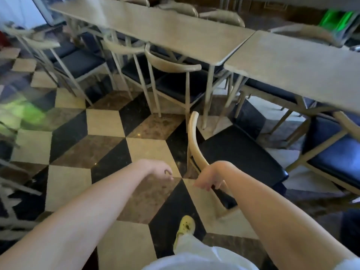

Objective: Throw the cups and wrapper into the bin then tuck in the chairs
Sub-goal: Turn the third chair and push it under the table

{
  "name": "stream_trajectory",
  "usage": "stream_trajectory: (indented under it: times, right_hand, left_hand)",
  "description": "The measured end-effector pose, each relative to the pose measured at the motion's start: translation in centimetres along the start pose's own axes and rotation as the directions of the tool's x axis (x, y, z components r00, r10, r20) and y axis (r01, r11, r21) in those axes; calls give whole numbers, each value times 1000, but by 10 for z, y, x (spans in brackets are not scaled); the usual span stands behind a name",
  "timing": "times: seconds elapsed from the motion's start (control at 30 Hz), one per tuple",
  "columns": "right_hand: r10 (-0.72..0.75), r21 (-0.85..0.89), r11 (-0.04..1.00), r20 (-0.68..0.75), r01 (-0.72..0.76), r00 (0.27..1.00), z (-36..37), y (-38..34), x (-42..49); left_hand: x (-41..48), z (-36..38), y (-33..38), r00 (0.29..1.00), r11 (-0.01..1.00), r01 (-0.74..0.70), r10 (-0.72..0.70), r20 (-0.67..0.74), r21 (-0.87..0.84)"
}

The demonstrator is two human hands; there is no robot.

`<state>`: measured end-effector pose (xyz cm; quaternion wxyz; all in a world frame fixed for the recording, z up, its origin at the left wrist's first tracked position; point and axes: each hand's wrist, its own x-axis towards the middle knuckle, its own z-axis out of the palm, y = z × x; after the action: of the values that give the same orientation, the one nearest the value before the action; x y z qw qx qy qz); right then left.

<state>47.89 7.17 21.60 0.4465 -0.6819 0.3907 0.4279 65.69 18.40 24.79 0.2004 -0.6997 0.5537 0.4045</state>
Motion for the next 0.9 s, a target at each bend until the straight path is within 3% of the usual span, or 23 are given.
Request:
stream_trajectory:
  times: [0.1,0.27,0.4,0.47,0.57,0.63,0.77,0.9]
  right_hand:
    - [-4,60,998,33,2,999,-56,-8,-9]
    - [75,23,997,6,-75,997,-105,3,3]
    - [-86,64,993,-124,95,989,-74,10,29]
    - [-142,126,975,-264,181,954,-50,11,39]
    - [-144,218,934,-491,282,859,-20,12,51]
    - [-86,245,928,-588,279,804,-6,12,57]
    - [-47,140,962,-763,236,644,9,12,65]
    - [-3,161,965,-782,205,623,18,15,66]
  left_hand:
    - [19,-58,13,1000,996,-30,30,1,88]
    - [63,-104,40,970,972,-135,169,-176,190]
    - [100,-104,54,939,864,-252,328,-107,436]
    - [111,-103,58,923,788,-333,386,6,518]
    - [123,-96,56,897,767,-428,424,123,478]
    - [131,-92,52,874,759,-465,476,99,457]
    - [141,-86,47,814,701,-508,581,13,501]
    - [147,-82,45,790,682,-515,613,-21,519]
